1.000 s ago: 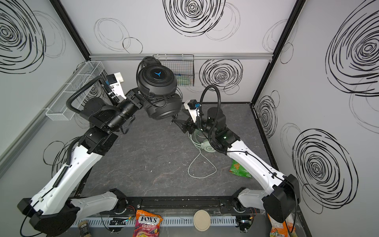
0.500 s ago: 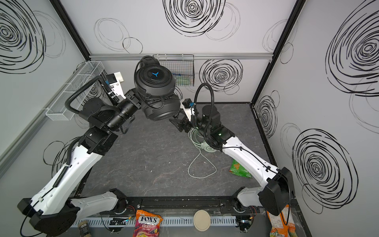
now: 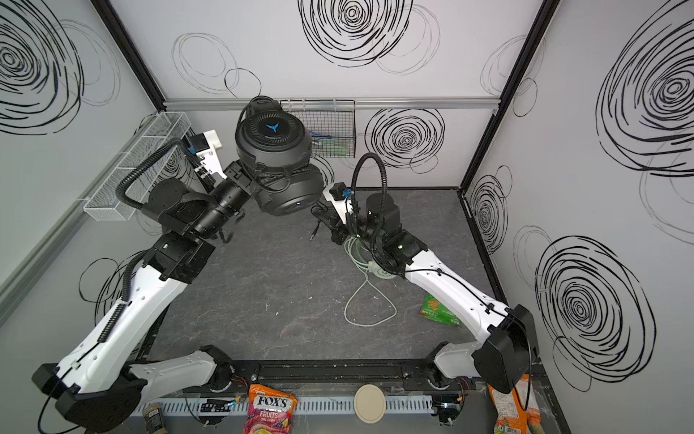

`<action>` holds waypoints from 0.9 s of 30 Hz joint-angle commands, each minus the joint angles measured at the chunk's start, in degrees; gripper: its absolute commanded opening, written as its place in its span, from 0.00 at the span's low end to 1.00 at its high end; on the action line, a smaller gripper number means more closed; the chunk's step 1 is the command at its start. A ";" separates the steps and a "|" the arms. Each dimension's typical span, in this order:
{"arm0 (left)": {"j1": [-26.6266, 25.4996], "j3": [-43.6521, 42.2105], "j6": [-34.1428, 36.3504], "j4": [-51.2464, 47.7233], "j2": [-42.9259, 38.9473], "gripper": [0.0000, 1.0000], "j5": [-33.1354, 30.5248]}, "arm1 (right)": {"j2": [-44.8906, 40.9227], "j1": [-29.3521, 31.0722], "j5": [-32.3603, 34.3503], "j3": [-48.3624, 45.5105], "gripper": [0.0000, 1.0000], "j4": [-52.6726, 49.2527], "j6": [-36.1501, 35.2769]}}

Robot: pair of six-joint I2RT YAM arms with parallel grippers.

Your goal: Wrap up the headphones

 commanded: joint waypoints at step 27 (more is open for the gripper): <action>-1.90 1.72 34.15 -11.98 13.65 0.00 -48.25 | -8.02 19.74 19.26 6.25 0.00 -27.73 -11.33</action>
